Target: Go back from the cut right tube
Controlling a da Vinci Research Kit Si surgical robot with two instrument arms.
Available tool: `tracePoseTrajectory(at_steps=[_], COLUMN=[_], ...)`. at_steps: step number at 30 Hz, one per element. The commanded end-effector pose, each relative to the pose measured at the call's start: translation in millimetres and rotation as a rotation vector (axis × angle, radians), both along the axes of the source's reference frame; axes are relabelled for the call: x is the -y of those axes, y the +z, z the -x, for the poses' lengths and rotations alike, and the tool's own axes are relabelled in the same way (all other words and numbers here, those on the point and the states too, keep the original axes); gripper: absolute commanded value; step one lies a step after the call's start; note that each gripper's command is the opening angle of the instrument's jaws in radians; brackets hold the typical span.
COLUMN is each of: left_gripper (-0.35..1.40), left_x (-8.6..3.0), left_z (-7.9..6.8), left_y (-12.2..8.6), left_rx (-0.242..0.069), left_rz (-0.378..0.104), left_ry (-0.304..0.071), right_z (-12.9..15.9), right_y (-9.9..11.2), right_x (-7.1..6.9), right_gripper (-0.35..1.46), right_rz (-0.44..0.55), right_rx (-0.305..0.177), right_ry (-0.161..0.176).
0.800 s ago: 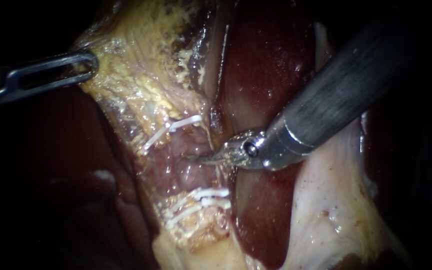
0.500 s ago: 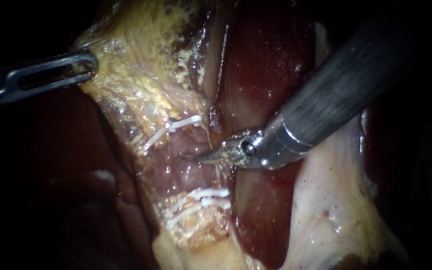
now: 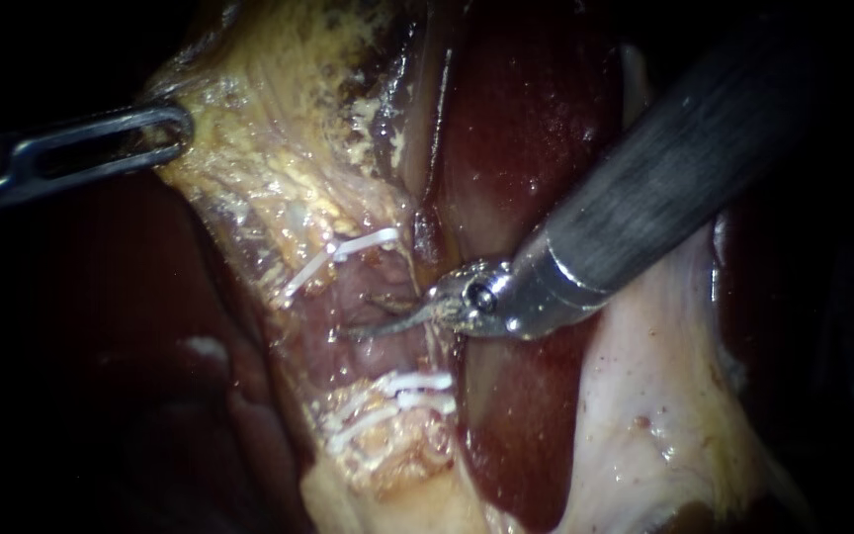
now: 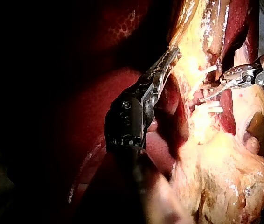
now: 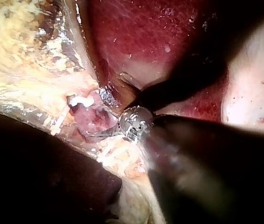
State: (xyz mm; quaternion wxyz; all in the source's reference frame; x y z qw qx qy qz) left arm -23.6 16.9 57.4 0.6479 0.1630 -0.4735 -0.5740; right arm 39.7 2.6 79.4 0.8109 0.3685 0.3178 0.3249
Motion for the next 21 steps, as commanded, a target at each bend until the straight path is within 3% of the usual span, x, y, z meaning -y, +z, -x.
tracePoseTrajectory(at_steps=[1, 4, 8, 11, 17, 21], left_gripper=[-0.35, -0.35, -0.35, -0.35, -0.35, -0.35], left_x=[0.0, 0.0, 0.1, 0.1, 0.1, 0.1], left_z=[0.0, -0.1, -0.1, -0.1, -0.1, -0.1], left_y=[0.0, -0.1, -0.1, -0.1, -0.1, -0.2], left_rx=[0.0, 0.0, 0.0, 0.0, 0.0, 0.0], left_rz=[0.0, 0.0, 0.0, 0.0, 0.0, 0.0], left_ry=[0.0, 0.0, 0.0, 0.0, 0.0, 0.0], right_z=[0.1, 0.3, 0.6, 0.6, 2.3, 5.0], right_y=[-0.2, -0.9, -2.0, -2.8, -4.3, -5.5], right_x=[0.1, 0.6, 1.3, 1.8, 2.6, 2.8], right_gripper=[0.91, 1.08, 1.3, 1.36, 1.41, 1.43], right_rz=[0.01, 0.071, 0.241, 0.352, 0.459, 0.483], right_rx=[-0.006, -0.055, -0.209, -0.301, -0.369, -0.395], right_ry=[-0.008, -0.05, -0.124, -0.168, -0.225, -0.226])
